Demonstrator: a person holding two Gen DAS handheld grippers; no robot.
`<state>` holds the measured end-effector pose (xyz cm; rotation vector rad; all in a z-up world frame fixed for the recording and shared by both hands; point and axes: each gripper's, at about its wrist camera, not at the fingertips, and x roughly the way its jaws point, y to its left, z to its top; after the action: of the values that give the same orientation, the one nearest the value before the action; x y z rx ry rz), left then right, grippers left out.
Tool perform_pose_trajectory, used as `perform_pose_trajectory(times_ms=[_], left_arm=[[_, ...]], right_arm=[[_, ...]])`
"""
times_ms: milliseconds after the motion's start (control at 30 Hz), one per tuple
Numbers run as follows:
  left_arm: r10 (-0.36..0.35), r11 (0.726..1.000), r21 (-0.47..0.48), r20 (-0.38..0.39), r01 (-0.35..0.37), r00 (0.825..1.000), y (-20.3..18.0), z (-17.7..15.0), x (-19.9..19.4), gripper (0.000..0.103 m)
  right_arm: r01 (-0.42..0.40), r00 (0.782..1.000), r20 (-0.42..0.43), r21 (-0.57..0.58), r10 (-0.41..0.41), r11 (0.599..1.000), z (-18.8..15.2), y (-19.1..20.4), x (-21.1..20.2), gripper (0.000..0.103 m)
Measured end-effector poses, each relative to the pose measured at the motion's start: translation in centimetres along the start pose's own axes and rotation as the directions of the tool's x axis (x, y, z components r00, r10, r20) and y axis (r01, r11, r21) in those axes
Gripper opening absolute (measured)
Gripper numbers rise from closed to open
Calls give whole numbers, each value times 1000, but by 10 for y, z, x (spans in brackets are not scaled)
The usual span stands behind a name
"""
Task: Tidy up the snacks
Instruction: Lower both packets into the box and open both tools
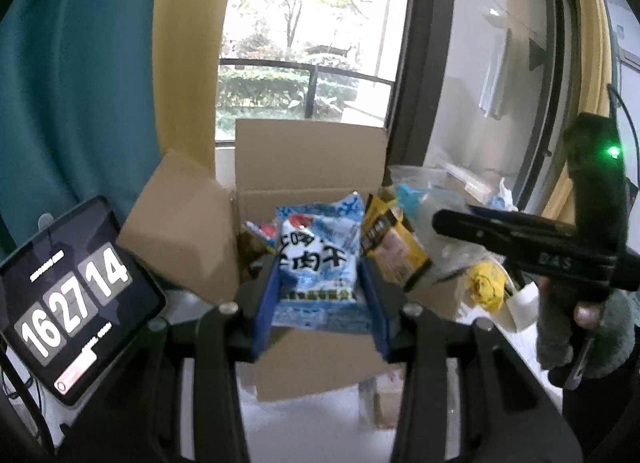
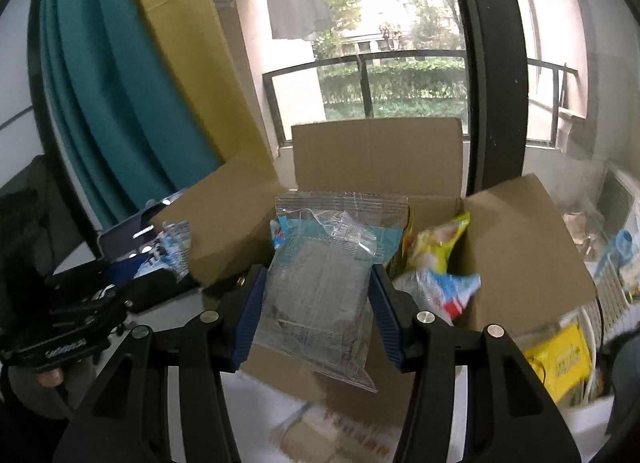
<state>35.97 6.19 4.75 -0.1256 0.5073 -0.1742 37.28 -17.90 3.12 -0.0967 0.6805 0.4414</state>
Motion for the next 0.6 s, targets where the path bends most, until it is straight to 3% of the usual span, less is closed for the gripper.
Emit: perform_pose_trajectory(times_ms=[600], left_arm=[[25, 999, -39, -8, -25, 1000, 17, 26, 60, 42]], right_arm=[[21, 1000, -2, 46, -21, 999, 67, -30, 102, 57]])
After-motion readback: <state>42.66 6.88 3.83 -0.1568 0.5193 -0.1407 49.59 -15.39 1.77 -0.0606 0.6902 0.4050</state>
